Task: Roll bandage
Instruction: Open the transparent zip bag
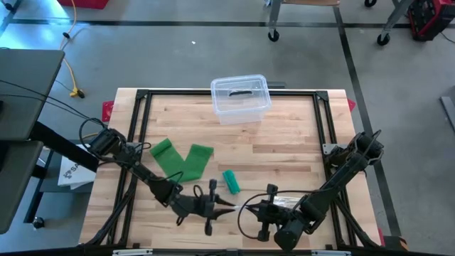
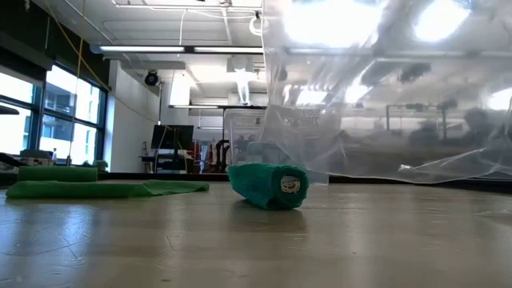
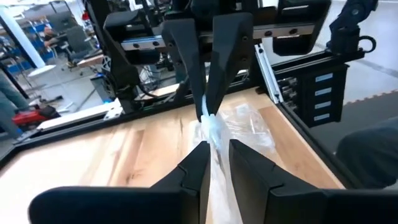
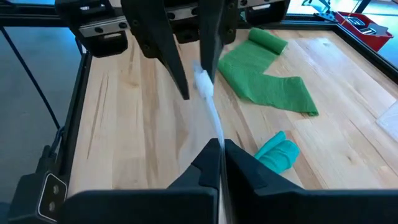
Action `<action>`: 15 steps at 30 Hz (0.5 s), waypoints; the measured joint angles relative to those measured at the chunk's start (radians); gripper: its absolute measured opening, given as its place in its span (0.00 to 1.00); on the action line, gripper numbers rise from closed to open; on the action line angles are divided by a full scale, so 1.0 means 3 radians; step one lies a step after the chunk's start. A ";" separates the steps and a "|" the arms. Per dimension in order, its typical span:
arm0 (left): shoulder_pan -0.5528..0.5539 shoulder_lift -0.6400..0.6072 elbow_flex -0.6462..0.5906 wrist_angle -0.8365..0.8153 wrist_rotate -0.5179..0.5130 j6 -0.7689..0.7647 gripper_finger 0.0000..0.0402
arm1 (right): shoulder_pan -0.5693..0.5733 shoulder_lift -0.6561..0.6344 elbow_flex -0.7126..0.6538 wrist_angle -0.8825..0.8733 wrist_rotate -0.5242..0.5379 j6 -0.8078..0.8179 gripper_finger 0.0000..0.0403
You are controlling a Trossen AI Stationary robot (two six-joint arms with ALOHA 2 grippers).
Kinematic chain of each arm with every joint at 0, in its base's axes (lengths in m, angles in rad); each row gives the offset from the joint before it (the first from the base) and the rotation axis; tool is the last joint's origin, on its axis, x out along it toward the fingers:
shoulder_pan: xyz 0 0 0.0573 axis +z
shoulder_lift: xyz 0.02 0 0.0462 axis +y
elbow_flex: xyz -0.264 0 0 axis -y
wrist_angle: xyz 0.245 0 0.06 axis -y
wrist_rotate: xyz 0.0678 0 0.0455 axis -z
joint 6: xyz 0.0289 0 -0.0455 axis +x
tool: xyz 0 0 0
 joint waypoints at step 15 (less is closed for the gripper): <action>0.0009 0.0000 0.0000 0.0171 0.0035 0.0039 0.13 | 0.0000 0.0000 0.0000 0.0014 -0.0009 0.0013 0.00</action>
